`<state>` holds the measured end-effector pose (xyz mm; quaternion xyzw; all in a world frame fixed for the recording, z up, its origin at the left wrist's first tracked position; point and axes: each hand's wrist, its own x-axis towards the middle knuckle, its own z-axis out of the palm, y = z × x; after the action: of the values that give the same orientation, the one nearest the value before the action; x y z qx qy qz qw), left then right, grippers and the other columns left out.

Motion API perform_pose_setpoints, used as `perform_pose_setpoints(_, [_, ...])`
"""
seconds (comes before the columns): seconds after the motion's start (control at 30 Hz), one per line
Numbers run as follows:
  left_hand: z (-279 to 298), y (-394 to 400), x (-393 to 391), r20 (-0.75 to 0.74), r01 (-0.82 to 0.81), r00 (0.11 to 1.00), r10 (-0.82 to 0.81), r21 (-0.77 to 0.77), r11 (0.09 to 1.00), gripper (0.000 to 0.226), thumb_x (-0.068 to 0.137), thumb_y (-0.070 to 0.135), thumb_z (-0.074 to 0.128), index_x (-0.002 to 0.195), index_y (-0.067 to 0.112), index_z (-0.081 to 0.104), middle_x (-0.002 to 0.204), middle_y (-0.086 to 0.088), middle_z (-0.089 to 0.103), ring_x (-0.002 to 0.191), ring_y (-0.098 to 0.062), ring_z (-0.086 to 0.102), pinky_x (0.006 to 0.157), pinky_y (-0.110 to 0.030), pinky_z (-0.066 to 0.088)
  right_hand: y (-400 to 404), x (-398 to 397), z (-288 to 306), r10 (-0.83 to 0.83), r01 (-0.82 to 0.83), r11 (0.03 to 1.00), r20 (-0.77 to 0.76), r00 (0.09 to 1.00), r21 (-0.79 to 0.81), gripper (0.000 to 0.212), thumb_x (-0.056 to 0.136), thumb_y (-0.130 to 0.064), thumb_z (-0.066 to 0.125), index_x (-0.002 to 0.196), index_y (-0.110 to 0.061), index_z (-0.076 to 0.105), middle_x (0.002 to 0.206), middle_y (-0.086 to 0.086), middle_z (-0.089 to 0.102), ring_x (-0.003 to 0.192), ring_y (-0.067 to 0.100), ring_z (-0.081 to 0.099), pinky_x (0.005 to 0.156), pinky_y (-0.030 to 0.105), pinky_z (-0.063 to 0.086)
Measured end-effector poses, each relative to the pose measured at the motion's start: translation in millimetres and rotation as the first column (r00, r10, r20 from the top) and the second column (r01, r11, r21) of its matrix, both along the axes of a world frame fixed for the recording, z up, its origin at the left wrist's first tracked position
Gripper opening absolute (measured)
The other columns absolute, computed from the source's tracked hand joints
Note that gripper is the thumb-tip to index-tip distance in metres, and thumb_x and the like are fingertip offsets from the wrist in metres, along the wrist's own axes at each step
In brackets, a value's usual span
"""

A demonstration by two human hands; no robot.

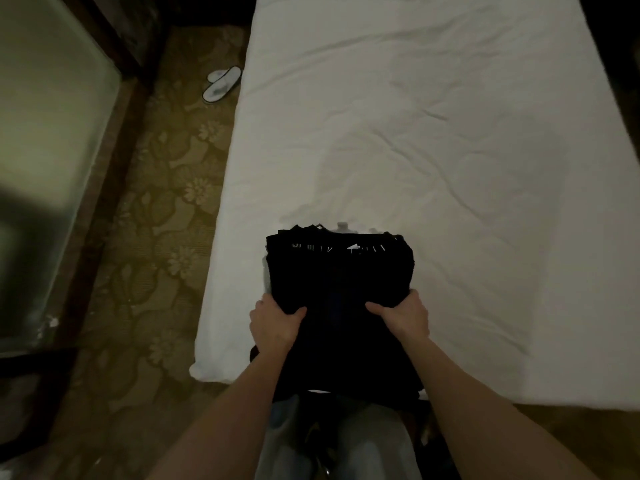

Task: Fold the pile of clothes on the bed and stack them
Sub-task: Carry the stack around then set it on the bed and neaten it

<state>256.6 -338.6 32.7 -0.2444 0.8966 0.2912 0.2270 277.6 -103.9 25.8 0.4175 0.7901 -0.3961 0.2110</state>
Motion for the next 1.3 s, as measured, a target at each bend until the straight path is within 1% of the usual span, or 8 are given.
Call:
perform_pose_setpoints(0.23, [19, 22, 9, -0.065, 0.055, 0.997, -0.036, 0.321, 0.945, 0.064, 0.071, 0.028, 0.075, 0.128, 0.016, 0.049, 0.117, -0.007, 0.055, 0.109, -0.026, 0.056, 0.097, -0.045, 0.049, -6, 11, 4, 0.078, -0.083, 0.996, -0.134, 0.988, -0.032, 0.103, 0.051, -0.068, 0.08, 0.139, -0.032, 0.041, 0.121, 0.007, 0.059, 0.116, 0.033, 0.056, 0.098, 0.049, 0.05])
perform_pose_setpoints(0.37, [26, 24, 12, -0.034, -0.035, 0.998, 0.056, 0.438, 0.898, 0.066, 0.08, 0.016, 0.078, 0.133, 0.014, 0.04, 0.122, -0.001, 0.057, 0.108, -0.018, 0.057, 0.095, -0.033, 0.047, -11, 14, 28, -0.02, -0.022, 0.981, -0.215, 0.976, -0.193, 0.09, 0.066, -0.037, 0.091, 0.141, -0.022, 0.043, 0.128, -0.004, 0.058, 0.112, 0.014, 0.056, 0.096, 0.03, 0.047])
perform_pose_setpoints(0.6, [22, 3, -1, 0.2, -0.29, 0.957, 0.212, 0.587, 0.756, 0.065, 0.08, 0.031, 0.082, 0.134, 0.008, 0.055, 0.123, -0.008, 0.066, 0.105, -0.025, 0.066, 0.098, -0.042, 0.053, -7, 2, 21, -0.206, 0.182, 0.939, -0.052, 0.977, -0.291, 0.094, 0.062, -0.039, 0.092, 0.135, -0.009, 0.041, 0.125, 0.006, 0.058, 0.109, 0.027, 0.061, 0.094, 0.042, 0.053])
perform_pose_setpoints(0.77, [-26, -15, 1, 0.189, -0.35, 0.937, 0.295, 0.553, 0.756, 0.103, 0.052, 0.064, 0.084, 0.14, 0.022, 0.051, 0.146, -0.006, 0.048, 0.111, -0.025, 0.065, 0.099, -0.045, 0.053, -7, -2, 20, 0.017, -0.021, 0.977, -0.021, 1.0, -0.211, 0.08, 0.066, -0.037, 0.085, 0.136, -0.018, 0.051, 0.12, 0.005, 0.063, 0.107, 0.027, 0.062, 0.095, 0.045, 0.053])
perform_pose_setpoints(0.87, [-15, -9, 0, 0.138, -0.298, 0.954, 0.265, 0.459, 0.837, 0.102, 0.056, 0.067, 0.08, 0.141, 0.02, 0.049, 0.147, -0.009, 0.046, 0.125, -0.033, 0.054, 0.106, -0.051, 0.046, -10, 2, 16, 0.245, -0.245, 0.97, -0.018, 0.969, -0.007, 0.07, 0.074, -0.035, 0.077, 0.138, -0.029, 0.05, 0.145, 0.009, 0.039, 0.138, 0.034, 0.032, 0.112, 0.051, 0.033])
perform_pose_setpoints(1.0, [8, 6, 2, 0.048, -0.236, 0.969, 0.242, 0.464, 0.854, 0.049, 0.086, 0.029, 0.074, 0.13, 0.02, 0.056, 0.12, -0.003, 0.065, 0.112, -0.027, 0.063, 0.101, -0.046, 0.049, -10, 2, -7, 0.377, -0.376, 0.926, -0.08, 0.923, 0.017, 0.078, 0.069, -0.041, 0.065, 0.143, -0.041, 0.041, 0.164, 0.009, 0.009, 0.151, 0.031, -0.007, 0.121, 0.055, 0.007])
perform_pose_setpoints(1.17, [-1, 22, 8, -0.067, -0.099, 0.991, 0.117, 0.227, 0.969, 0.026, 0.089, 0.036, 0.068, 0.11, 0.024, 0.058, 0.102, 0.007, 0.064, 0.102, -0.011, 0.052, 0.12, -0.054, 0.015, -17, -6, 9, 0.352, -0.35, 0.936, -0.048, 0.935, 0.03, 0.062, 0.079, -0.024, 0.065, 0.138, -0.031, 0.049, 0.137, 0.007, 0.046, 0.135, 0.033, 0.035, 0.115, 0.063, 0.007])
perform_pose_setpoints(1.3, [-10, 16, 8, -0.062, -0.135, 0.983, 0.171, 0.384, 0.913, 0.046, 0.074, 0.049, 0.068, 0.105, 0.015, 0.063, 0.098, -0.001, 0.069, 0.096, -0.026, 0.068, 0.084, -0.04, 0.055, -29, 3, 5, 0.38, -0.368, 0.925, -0.162, 0.911, 0.096, 0.048, 0.068, -0.017, 0.061, 0.116, -0.019, 0.059, 0.112, 0.006, 0.058, 0.111, 0.034, 0.053, 0.103, 0.048, 0.038])
